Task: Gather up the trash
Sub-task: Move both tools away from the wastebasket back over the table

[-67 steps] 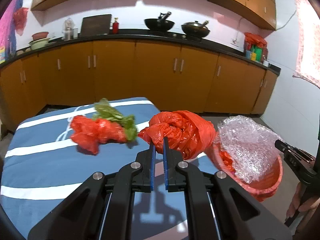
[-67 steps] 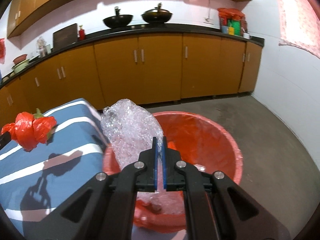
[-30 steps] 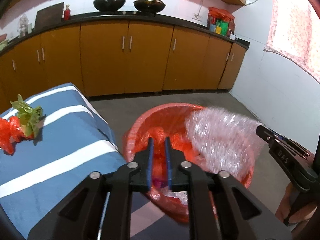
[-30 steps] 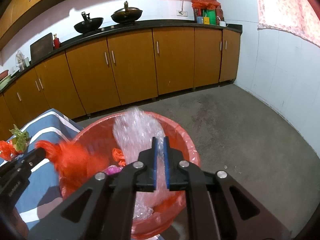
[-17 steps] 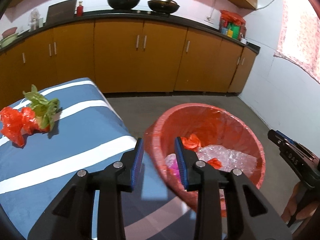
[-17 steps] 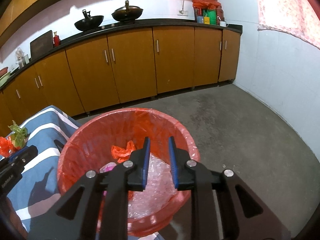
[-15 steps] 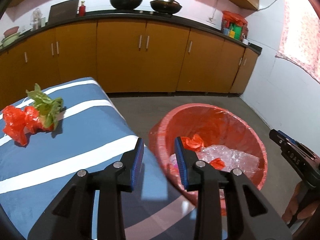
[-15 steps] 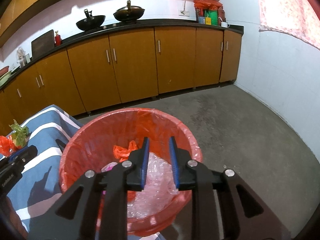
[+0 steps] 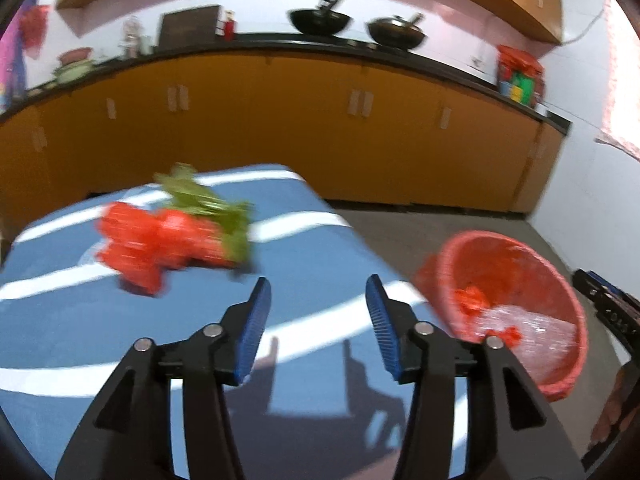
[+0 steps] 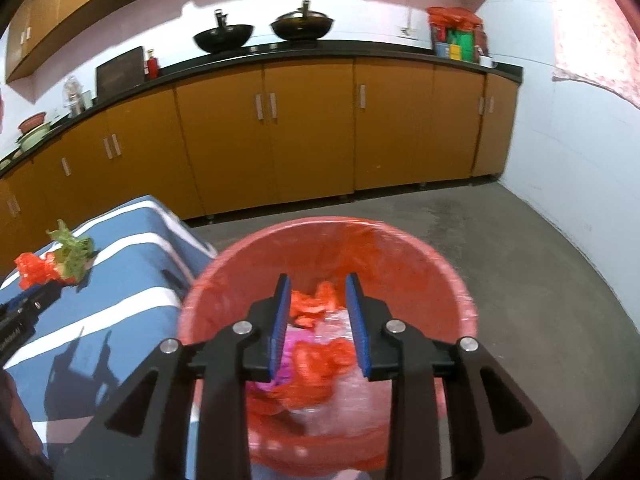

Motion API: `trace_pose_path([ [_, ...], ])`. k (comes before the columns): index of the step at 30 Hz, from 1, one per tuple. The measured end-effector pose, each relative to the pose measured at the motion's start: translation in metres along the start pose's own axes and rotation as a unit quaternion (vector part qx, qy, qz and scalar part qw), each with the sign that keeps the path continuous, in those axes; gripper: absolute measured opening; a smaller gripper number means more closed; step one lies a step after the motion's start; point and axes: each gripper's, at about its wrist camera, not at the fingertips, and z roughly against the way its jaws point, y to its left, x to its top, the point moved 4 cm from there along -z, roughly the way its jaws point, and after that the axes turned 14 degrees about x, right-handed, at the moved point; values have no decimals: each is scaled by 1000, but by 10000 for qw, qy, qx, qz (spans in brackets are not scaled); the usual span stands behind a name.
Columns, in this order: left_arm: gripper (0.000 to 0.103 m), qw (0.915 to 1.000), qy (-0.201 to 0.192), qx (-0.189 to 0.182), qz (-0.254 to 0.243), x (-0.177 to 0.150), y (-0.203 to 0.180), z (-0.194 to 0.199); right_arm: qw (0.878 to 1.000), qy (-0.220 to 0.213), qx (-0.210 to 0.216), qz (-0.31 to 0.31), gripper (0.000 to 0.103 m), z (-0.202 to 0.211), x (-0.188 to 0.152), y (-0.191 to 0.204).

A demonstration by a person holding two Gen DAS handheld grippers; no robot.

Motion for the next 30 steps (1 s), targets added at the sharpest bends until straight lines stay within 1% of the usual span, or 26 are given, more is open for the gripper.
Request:
trace_pose_path([
  [3, 59, 9989, -79, 452, 91, 1, 40, -5, 9997, 52, 211, 61, 32, -8, -1, 23],
  [4, 61, 9979, -63, 618, 174, 0, 57, -8, 9995, 78, 297, 88, 32, -12, -2, 33],
  [7, 64, 9943, 87, 962, 447, -1, 101, -18, 9981, 166, 575, 174, 35, -21, -7, 61],
  [9, 68, 9916, 203, 1122, 615, -3, 124, -25, 9968, 224, 735, 229, 37, -25, -10, 79],
  [11, 73, 9903, 266, 1186, 677, -3, 135, -30, 9949, 304, 916, 307, 37, -31, -13, 100],
  [13, 74, 9901, 301, 1214, 635, -5, 143, -36, 9933, 366, 1033, 372, 38, -36, -17, 116],
  [16, 75, 9912, 327, 1204, 442, -5, 144, -43, 9908, 462, 1176, 476, 38, -44, -21, 137],
  [20, 75, 9935, 390, 1043, 220, -5, 142, -54, 9889, 543, 1278, 534, 38, -51, -24, 155],
  [26, 75, 9949, 493, 865, 142, 0, 130, -66, 9879, 612, 1300, 587, 38, -58, -27, 164],
  [30, 74, 9946, 618, 830, 119, 3, 128, -75, 9876, 649, 1285, 623, 38, -60, -29, 167],
])
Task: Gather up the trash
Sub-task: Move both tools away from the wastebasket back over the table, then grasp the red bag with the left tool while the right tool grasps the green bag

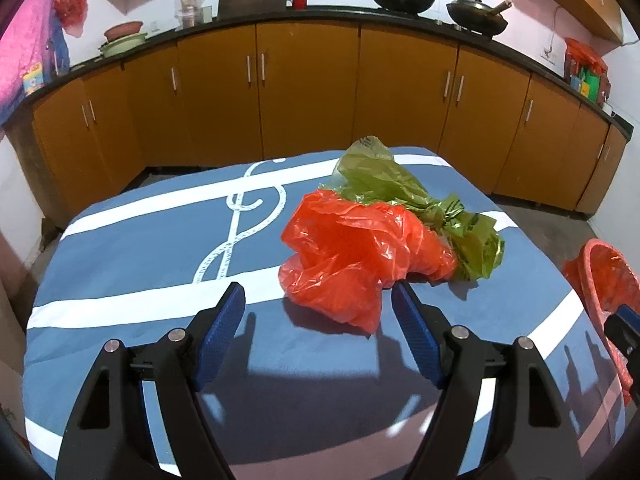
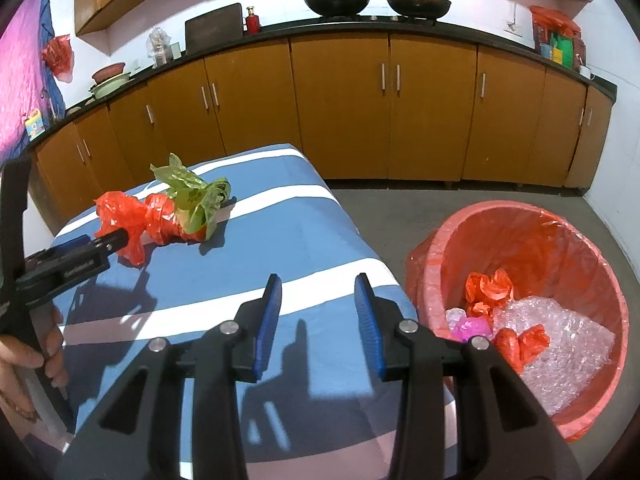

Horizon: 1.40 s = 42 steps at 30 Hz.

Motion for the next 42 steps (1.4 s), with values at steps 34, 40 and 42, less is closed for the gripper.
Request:
trace_pose_path([
  [34, 7, 9909, 190, 977, 908, -50, 165, 22, 9969, 282, 728, 81, 39, -89, 50, 82],
  [40, 7, 9908, 214, 917, 969, -51, 166, 21, 9971, 493, 571, -98, 40, -119, 54, 82],
  [42, 7, 9913, 202, 904, 940, -51, 164, 22, 9970, 540, 523, -192, 39, -124, 55, 78],
])
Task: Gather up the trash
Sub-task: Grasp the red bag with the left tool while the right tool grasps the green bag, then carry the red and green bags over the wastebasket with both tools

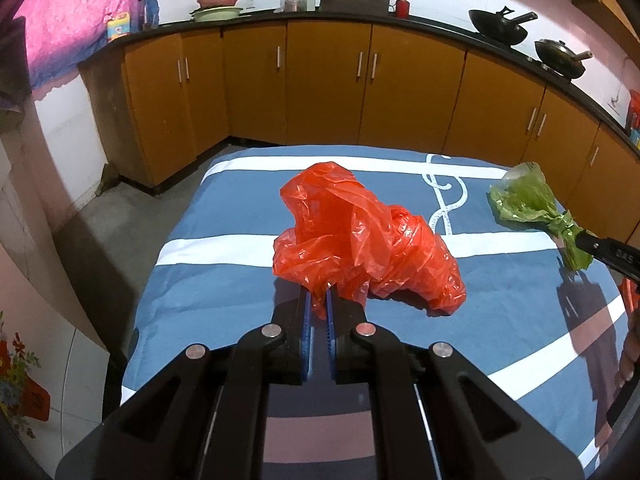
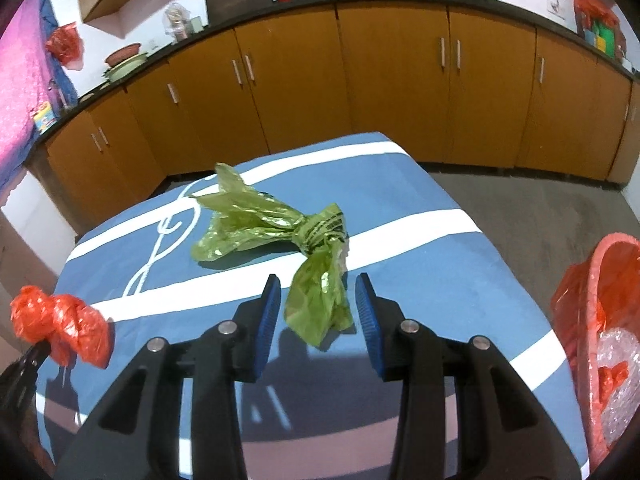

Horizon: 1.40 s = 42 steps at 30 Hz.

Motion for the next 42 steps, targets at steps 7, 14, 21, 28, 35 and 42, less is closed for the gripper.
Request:
trace_pose_path([
  [7, 7, 10000, -21, 12, -53, 0, 0, 0, 9999, 143, -23, -71, 7, -3, -3, -9],
  [14, 7, 9999, -111, 6, -56, -1, -4, 5, 10000, -34, -80, -13, 5, 21, -11, -16],
  [21, 7, 9995, -293, -120, -54, 5, -16, 24, 9997, -235, -76, 43, 4, 57, -15, -21],
  [28, 6, 9979, -530, -348, -118, 13, -37, 54, 9985, -535, -86, -29, 4, 102, -13, -29],
  [35, 6, 9949, -751, -617, -260, 15, -62, 85, 9964, -821, -213, 28, 4, 148, -15, -37],
  [42, 6, 9906, -885, -947, -438, 14, -96, 110, 9931, -1090, -422, -73, 4, 192, -20, -60],
])
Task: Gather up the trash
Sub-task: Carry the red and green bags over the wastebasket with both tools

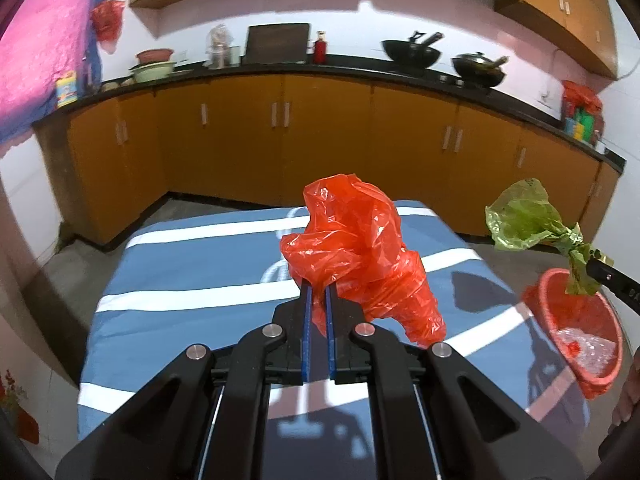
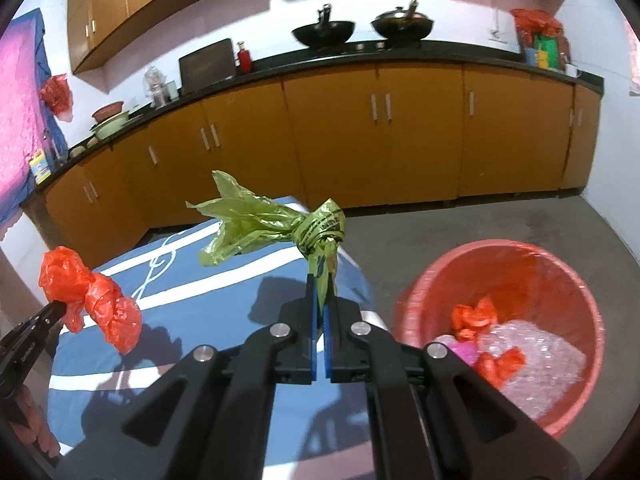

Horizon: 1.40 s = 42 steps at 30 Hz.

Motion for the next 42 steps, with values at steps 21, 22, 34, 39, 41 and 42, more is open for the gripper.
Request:
trace_pose_path([
  [21, 6, 9900, -92, -1314, -508, 4, -157, 40, 9897, -473, -1120, -751, 4, 86, -17, -126],
  [22, 6, 9893, -95, -1351, -536, 3, -162, 42, 9889, -481, -1166, -789, 4, 88, -18, -131],
  [34, 6, 9802, -63, -1732, -961, -7, -228, 46, 9805, -523, -1519, -1128, 4, 105, -31, -182],
  [39, 6, 9770, -31, -1821, -1109, -9, -248, 41, 9785, -517, -1588, -1210, 4, 105, -35, -192],
  [41, 6, 9759, -22, -1845, -1168, -13, -255, 41, 9779, -518, -1605, -1238, 4, 104, -36, -195],
  [42, 6, 9752, -17, -1858, -1202, -14, -259, 40, 9775, -515, -1615, -1254, 4, 104, -37, -198],
])
